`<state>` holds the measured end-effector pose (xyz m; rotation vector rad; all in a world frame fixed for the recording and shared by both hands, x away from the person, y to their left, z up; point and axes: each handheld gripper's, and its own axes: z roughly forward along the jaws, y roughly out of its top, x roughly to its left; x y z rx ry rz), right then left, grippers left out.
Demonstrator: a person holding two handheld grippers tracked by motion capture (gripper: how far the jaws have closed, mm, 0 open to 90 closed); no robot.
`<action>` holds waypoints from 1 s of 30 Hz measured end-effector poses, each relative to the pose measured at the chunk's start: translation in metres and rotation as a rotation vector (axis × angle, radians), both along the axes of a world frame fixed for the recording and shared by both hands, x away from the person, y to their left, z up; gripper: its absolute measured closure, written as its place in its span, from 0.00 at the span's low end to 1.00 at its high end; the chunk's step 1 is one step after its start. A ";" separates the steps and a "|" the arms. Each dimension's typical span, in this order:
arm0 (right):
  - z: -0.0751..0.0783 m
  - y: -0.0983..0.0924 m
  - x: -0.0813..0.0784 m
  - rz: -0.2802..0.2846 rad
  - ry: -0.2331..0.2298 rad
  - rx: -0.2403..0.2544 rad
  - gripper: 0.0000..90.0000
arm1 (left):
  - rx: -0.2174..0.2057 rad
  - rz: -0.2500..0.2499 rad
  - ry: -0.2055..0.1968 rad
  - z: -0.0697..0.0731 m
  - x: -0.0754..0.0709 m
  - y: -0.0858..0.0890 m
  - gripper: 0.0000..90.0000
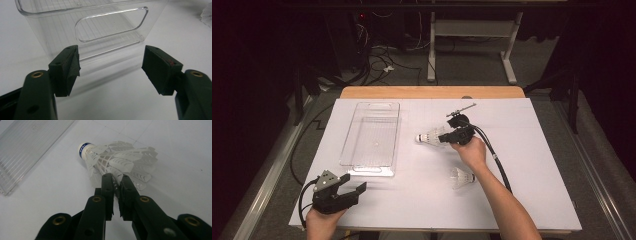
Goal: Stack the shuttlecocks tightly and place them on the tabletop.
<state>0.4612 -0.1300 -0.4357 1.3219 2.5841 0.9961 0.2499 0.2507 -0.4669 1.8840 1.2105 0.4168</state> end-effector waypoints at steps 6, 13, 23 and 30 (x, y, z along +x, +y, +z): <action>0.000 -0.001 0.000 -0.005 -0.001 -0.004 0.86 | 0.000 -0.001 0.000 0.000 0.000 0.000 0.35; 0.001 -0.002 -0.001 -0.024 -0.005 -0.022 0.74 | -0.001 -0.001 -0.001 0.000 0.000 0.000 0.35; 0.006 -0.005 -0.003 -0.031 -0.016 -0.029 0.70 | 0.000 -0.004 -0.001 0.000 0.000 0.000 0.35; 0.008 -0.006 -0.004 -0.033 -0.028 -0.035 0.66 | 0.001 -0.005 -0.002 0.000 0.000 0.000 0.35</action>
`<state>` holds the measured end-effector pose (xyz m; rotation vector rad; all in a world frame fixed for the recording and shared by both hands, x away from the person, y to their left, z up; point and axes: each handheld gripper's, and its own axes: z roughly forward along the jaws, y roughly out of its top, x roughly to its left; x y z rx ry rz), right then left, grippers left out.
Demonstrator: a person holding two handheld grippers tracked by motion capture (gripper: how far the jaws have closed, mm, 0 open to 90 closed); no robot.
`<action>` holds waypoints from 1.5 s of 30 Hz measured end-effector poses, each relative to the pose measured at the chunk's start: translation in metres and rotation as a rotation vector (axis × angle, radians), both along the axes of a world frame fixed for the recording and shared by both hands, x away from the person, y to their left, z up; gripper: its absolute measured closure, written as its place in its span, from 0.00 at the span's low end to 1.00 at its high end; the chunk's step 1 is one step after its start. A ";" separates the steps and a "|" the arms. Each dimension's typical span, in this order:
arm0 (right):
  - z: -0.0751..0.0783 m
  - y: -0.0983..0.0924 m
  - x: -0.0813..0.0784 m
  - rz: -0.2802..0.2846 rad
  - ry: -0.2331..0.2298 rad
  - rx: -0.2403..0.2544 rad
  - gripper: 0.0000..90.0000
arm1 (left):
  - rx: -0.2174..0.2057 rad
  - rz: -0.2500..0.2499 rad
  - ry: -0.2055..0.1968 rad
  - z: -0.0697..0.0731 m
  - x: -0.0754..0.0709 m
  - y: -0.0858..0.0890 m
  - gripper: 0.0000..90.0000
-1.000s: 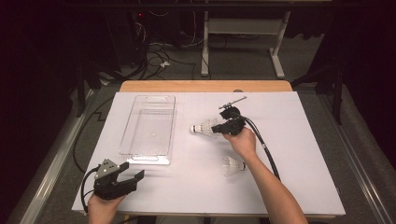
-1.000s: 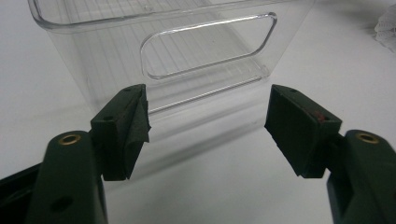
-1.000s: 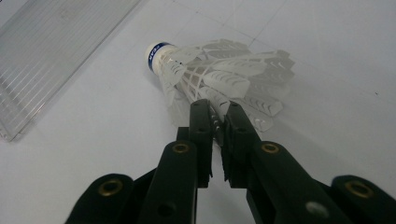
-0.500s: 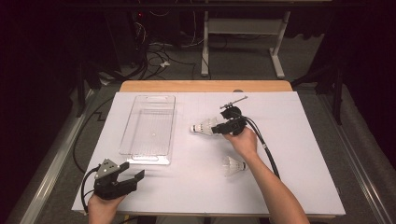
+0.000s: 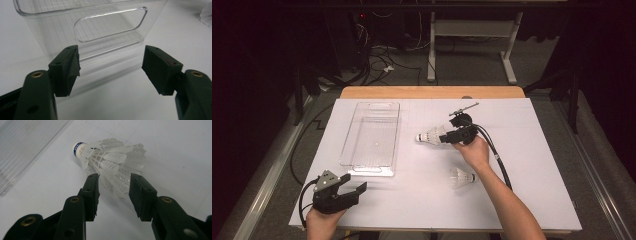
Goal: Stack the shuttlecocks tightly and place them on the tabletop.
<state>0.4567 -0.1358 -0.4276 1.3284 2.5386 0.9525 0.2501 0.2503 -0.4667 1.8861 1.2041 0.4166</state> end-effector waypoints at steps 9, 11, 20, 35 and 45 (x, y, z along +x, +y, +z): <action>0.000 -0.007 -0.003 -0.019 -0.022 0.007 0.62 | -0.003 0.001 -0.002 0.001 -0.001 0.001 0.35; 0.000 -0.009 -0.004 -0.026 -0.024 0.011 0.61 | -0.004 0.001 -0.002 0.001 -0.001 0.001 0.35; 0.003 -0.017 -0.009 -0.036 -0.039 0.015 0.59 | -0.004 0.000 -0.004 0.001 -0.001 0.000 0.35; 0.006 -0.026 -0.016 -0.039 -0.068 0.013 0.57 | -0.004 -0.003 -0.003 0.000 -0.001 0.000 0.35; 0.007 -0.033 -0.020 -0.036 -0.076 0.014 0.57 | -0.003 -0.003 -0.003 0.000 -0.001 0.000 0.35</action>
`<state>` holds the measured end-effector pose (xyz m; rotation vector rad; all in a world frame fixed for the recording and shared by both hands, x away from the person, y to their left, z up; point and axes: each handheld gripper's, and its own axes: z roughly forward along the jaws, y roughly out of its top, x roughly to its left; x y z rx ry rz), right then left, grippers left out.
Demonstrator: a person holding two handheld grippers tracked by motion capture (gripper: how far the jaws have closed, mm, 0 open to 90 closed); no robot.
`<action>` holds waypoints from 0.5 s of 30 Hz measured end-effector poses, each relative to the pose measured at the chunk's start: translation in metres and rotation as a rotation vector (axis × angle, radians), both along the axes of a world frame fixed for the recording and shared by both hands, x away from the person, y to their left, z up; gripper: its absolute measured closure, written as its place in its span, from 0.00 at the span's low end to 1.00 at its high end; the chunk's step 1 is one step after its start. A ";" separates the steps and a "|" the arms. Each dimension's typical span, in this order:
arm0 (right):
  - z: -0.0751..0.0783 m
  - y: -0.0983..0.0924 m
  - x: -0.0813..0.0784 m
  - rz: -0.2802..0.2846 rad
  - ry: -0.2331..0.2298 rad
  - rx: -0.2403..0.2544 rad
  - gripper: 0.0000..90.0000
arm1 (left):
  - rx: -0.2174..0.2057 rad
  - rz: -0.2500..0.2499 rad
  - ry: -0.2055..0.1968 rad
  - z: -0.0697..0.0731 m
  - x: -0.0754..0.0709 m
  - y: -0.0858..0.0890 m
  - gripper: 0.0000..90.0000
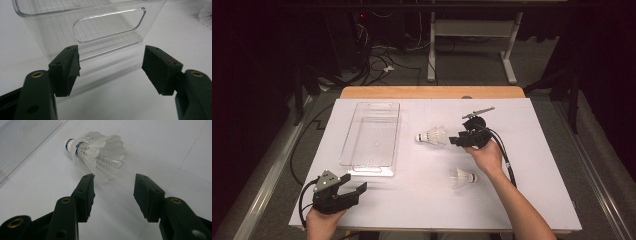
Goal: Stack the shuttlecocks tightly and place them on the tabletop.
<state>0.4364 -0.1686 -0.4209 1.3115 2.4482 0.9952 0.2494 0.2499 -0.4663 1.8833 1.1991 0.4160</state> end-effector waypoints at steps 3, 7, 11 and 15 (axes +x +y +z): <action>0.000 -0.002 -0.002 -0.005 0.001 0.002 0.57 | -0.002 0.000 0.002 0.000 0.000 0.000 0.35; -0.001 -0.004 -0.004 -0.006 -0.001 -0.001 0.57 | -0.001 -0.001 0.001 0.000 0.000 0.000 0.35; -0.001 -0.007 -0.006 -0.008 0.000 0.001 0.57 | -0.001 -0.001 0.002 0.000 0.000 0.000 0.35; 0.001 -0.008 -0.008 -0.009 0.012 -0.001 0.58 | -0.001 0.000 0.003 0.000 0.000 0.000 0.35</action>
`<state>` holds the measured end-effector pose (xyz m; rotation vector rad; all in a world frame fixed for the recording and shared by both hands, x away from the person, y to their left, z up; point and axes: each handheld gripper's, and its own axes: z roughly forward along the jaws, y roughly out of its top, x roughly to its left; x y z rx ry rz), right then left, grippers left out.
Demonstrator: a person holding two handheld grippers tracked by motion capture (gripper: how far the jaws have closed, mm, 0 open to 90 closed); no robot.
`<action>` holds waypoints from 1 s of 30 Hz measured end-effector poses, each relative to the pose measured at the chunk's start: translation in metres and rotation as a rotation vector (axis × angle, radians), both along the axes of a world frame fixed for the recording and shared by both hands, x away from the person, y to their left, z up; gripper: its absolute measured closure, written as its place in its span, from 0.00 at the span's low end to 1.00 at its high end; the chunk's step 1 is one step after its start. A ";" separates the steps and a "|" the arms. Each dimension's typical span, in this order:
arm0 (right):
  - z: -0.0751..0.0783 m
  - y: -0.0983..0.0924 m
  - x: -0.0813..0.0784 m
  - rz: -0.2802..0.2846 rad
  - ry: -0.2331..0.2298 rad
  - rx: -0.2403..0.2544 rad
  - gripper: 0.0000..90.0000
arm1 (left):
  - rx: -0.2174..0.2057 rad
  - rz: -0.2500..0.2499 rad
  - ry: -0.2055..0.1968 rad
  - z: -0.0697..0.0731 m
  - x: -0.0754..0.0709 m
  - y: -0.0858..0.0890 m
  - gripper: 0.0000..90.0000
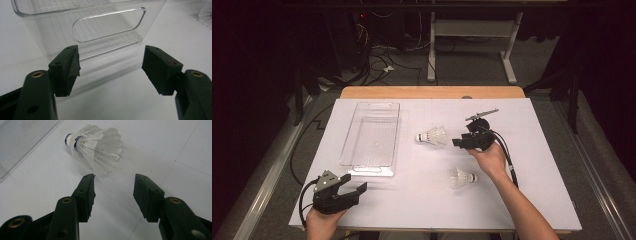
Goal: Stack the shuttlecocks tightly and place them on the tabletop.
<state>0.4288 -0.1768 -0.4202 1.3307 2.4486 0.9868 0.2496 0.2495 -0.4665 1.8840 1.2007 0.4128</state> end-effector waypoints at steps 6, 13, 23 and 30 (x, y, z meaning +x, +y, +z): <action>0.001 -0.003 -0.003 0.003 0.000 -0.006 0.58 | 0.000 0.000 -0.001 0.000 0.000 0.000 0.35; 0.001 -0.004 -0.007 -0.001 0.009 -0.020 0.55 | 0.000 0.000 -0.001 0.000 0.000 0.000 0.35; 0.001 -0.006 -0.015 0.006 0.013 -0.046 0.54 | 0.000 0.001 0.000 0.000 0.000 0.000 0.35; 0.002 -0.005 -0.024 0.030 0.017 -0.061 0.55 | -0.002 0.002 -0.003 0.000 0.000 0.000 0.35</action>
